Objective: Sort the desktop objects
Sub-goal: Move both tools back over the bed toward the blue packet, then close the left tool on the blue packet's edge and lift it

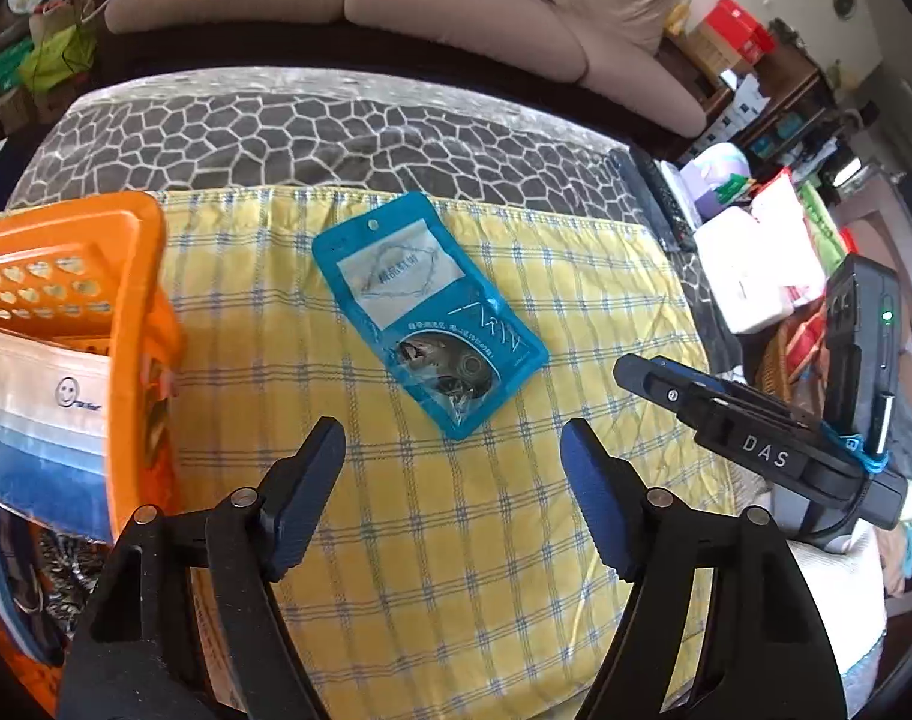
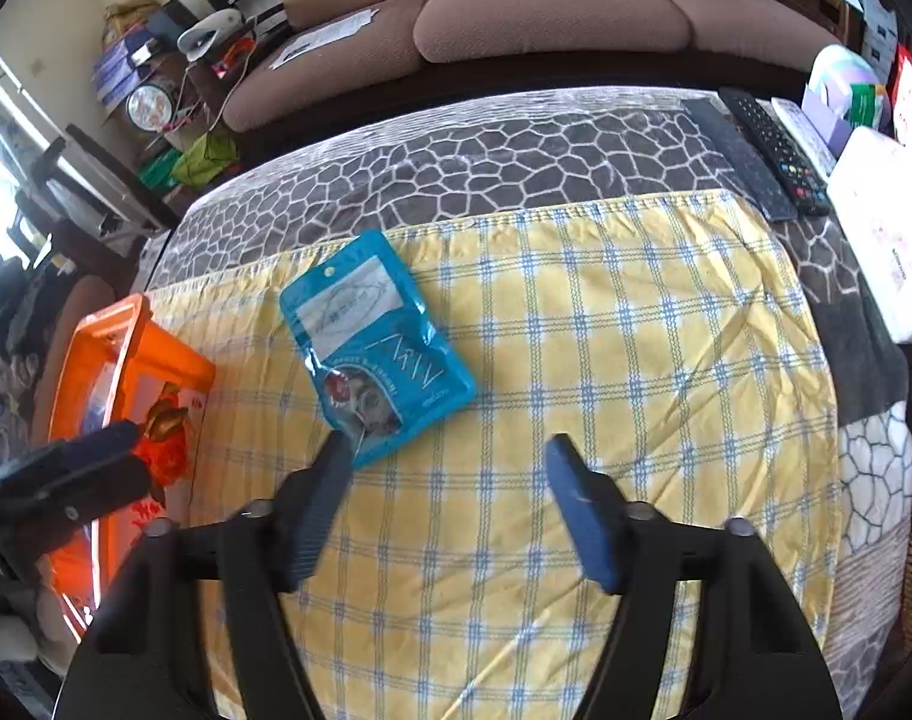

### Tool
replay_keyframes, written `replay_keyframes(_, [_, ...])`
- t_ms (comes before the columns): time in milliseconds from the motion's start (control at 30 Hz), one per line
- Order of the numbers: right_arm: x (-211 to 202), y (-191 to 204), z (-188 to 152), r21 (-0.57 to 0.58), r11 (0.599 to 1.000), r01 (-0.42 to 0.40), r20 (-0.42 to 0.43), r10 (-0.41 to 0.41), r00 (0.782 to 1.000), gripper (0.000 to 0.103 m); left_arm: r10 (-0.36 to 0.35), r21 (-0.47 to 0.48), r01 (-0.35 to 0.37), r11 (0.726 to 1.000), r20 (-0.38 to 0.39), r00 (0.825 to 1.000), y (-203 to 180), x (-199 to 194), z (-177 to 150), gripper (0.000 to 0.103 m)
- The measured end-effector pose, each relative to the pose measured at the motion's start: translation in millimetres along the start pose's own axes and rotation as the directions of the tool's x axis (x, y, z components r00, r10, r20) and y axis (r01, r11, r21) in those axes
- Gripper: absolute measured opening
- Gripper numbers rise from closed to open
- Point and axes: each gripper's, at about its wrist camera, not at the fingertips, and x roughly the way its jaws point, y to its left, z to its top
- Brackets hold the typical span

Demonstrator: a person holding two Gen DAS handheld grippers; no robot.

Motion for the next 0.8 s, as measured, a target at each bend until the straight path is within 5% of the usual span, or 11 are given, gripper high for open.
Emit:
replay_keyframes(300, [56,-26,26,0.038,0.994,-0.104,-0.026,0.105,0.994,0.050,-0.047,-0.166,0.034,0.986,-0.072,0.996,19,78,16,0.071])
replay_keyframes(600, [98,-30,41,0.064,0.983,-0.174,-0.050,0.178,0.983,0.050,-0.053,-0.143,0.043,0.989,-0.064,0.997,21,101,17,0.078])
replay_keyframes(667, [97,-30,41,0.064,0.979,-0.192,-0.045,0.195,0.980,0.051,-0.073,-0.139,0.064,0.988,-0.060,0.996,20,102,17,0.072])
replay_keyframes(733, [97,-32,39,0.090,0.967,-0.239,-0.055,0.245,0.968,0.050,-0.103,-0.140,0.094,0.986,-0.061,0.993,20,102,16,0.049])
replay_keyframes(800, [97,-33,35,0.115,0.956,-0.271,-0.068,0.280,0.958,0.051,-0.109,-0.127,0.102,0.987,-0.050,0.993,19,100,13,0.042])
